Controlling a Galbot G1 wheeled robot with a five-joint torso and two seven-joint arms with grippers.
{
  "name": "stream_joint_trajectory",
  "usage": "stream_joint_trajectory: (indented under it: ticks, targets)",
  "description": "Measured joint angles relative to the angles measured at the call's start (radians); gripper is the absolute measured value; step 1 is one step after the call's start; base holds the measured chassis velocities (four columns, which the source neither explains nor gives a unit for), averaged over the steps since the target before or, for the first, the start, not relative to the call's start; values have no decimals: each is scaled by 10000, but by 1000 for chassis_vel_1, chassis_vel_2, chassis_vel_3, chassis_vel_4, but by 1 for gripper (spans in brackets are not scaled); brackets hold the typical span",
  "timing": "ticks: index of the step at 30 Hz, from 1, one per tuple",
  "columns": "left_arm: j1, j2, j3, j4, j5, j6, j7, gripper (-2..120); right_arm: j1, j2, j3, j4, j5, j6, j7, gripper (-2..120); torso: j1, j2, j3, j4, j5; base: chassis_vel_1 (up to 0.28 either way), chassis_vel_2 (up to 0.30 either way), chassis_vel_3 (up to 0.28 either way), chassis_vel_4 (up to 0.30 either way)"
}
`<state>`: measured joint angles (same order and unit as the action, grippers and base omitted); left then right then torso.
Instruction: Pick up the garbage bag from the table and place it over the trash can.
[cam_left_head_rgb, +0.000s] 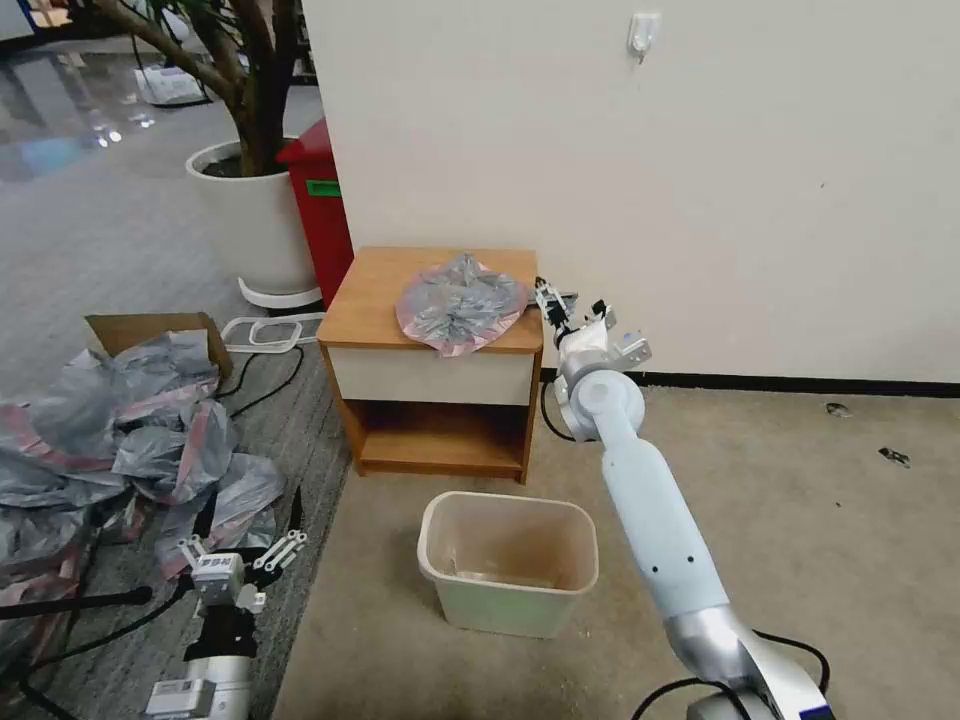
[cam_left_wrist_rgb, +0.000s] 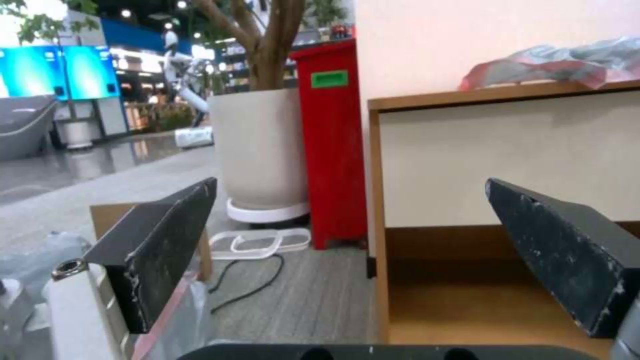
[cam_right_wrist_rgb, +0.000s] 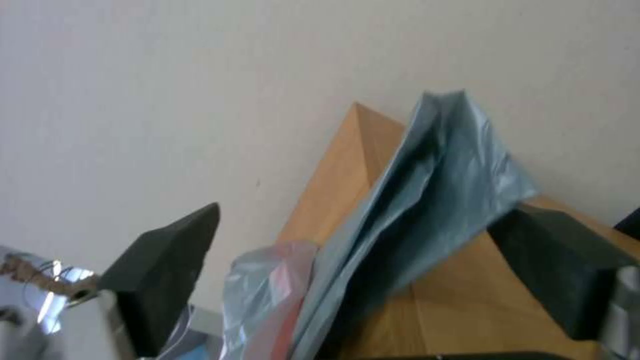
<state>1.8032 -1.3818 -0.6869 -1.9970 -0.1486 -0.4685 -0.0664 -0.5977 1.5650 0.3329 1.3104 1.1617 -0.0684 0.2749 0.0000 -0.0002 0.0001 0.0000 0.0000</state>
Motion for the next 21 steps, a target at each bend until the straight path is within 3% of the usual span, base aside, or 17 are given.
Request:
stream_joint_trajectory:
  ticks: [21]
  targets:
    - [32,-61,23,-72,171,-56,-253,100,79,246,215,-238,-268,-68,-157,19,0,2,0,-1,0,0,0,0,0]
